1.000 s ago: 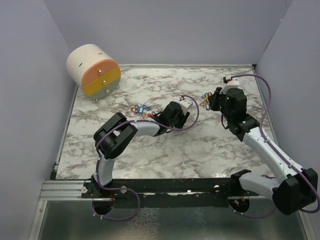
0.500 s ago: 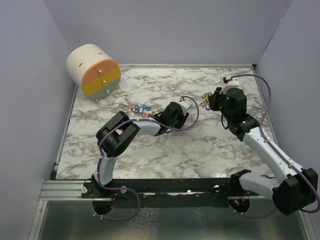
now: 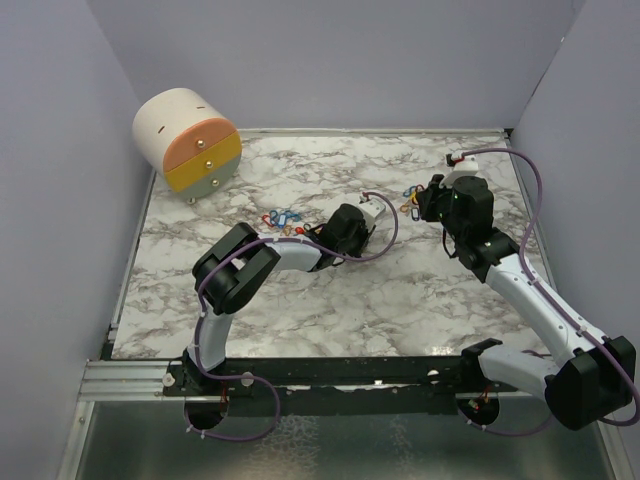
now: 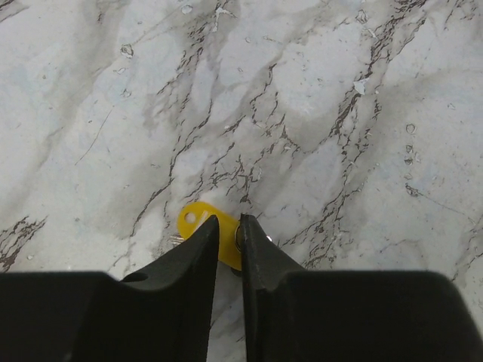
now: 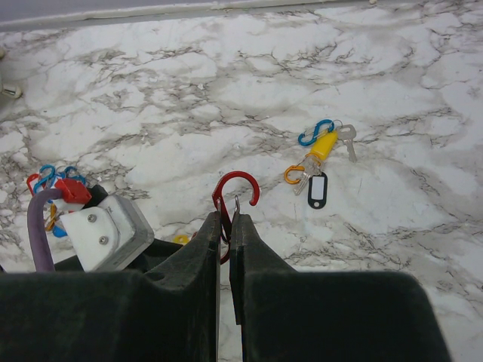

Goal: Put the keys on the keyring

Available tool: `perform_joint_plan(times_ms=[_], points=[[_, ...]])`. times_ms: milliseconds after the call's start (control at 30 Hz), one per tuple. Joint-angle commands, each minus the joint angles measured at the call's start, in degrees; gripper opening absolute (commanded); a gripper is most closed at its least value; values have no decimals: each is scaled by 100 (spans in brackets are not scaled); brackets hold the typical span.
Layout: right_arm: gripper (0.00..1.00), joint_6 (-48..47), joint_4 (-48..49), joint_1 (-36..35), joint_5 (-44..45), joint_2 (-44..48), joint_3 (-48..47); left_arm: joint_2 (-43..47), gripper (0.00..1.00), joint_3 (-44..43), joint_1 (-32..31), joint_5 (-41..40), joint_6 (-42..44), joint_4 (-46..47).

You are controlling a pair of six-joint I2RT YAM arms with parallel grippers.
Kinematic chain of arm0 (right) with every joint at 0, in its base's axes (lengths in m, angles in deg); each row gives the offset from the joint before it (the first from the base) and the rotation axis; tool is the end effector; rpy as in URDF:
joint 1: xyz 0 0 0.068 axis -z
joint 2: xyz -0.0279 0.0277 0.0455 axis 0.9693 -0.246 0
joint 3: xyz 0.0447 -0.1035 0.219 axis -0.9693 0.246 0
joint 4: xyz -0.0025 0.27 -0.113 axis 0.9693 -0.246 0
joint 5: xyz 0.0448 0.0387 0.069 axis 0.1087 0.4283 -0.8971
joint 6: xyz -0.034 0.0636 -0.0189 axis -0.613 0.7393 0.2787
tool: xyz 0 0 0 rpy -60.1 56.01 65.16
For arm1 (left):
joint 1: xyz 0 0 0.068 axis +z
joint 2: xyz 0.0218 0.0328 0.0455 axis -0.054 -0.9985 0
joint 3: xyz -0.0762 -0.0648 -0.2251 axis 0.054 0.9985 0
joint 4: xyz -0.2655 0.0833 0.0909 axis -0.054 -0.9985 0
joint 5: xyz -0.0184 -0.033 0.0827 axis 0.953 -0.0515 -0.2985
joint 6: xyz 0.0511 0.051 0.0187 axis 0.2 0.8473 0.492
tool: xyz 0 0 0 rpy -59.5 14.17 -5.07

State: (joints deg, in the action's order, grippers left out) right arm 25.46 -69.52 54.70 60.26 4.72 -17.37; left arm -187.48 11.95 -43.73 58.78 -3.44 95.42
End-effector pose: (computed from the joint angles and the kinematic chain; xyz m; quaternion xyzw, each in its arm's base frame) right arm 0.3059 0.1069 0.2687 0.0103 0.8236 0.1155 0.5552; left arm 0.3162 -0.3367 0.0807 0.2951 0.8205 -0.2209 0.4369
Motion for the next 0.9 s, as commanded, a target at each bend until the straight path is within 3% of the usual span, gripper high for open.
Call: perform_joint_plan(times_ms=[0, 167, 467, 867], points=[[1, -10, 75, -38, 57, 29, 47, -27, 17, 71, 10, 176, -49, 93], [1, -9, 82, -38, 52, 24, 41, 39, 0, 131, 10, 178, -49, 110], [1, -16, 93, -39, 9, -64, 53, 655, 0, 442, 16, 158, 12, 312], [1, -178, -43, -36, -582, -626, -163, 1558, 0, 1150, 60, 229, 366, 1479]])
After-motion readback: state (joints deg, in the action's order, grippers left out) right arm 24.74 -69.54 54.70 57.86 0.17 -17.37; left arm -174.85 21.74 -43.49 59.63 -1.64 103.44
